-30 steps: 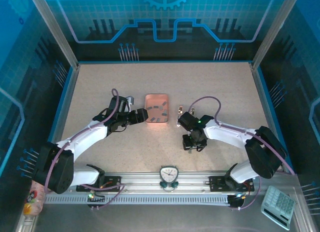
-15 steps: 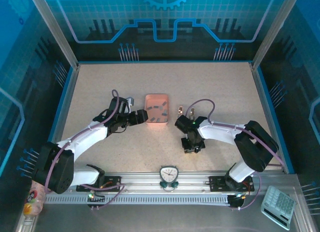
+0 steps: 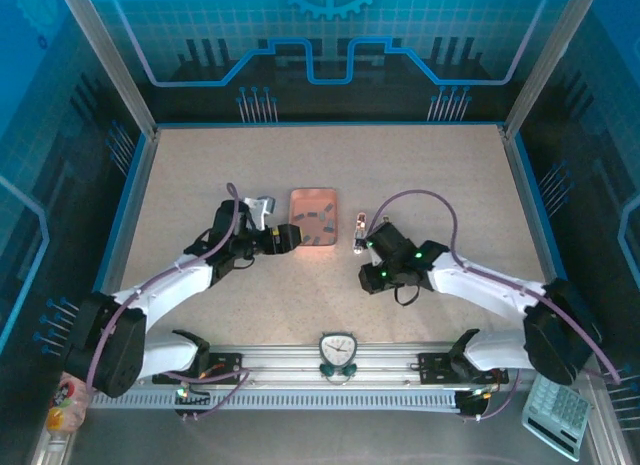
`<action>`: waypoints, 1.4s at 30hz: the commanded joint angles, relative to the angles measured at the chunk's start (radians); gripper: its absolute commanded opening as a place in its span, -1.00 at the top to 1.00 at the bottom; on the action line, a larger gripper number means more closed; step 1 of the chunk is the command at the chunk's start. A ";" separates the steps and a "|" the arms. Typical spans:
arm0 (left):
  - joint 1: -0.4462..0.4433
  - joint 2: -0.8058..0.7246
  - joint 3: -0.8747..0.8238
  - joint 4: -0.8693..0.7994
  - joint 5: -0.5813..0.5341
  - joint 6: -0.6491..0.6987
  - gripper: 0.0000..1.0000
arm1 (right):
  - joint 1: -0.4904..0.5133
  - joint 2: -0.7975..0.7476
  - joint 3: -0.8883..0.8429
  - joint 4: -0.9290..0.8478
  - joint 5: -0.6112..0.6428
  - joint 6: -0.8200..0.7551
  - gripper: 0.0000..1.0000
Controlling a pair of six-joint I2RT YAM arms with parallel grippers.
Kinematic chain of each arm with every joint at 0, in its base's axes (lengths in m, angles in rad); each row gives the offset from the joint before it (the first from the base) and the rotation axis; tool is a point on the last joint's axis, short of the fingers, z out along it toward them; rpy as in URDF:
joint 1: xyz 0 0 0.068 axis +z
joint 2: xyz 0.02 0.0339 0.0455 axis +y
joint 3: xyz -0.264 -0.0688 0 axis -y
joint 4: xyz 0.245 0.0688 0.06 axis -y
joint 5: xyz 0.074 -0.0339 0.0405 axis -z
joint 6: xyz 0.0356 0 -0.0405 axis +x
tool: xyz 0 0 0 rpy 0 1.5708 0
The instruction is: Load the staples into the stapler
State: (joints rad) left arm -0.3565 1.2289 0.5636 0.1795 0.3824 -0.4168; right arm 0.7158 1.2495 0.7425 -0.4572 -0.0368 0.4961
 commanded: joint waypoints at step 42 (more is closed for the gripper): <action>-0.339 -0.103 0.119 0.098 0.115 1.309 -0.18 | -0.246 -0.050 -0.128 0.864 -0.937 0.116 0.64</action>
State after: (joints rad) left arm -0.6846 1.1095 0.6949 0.2268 0.4911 0.8902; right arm 0.4828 1.1866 0.6289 0.3458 -0.9440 0.5877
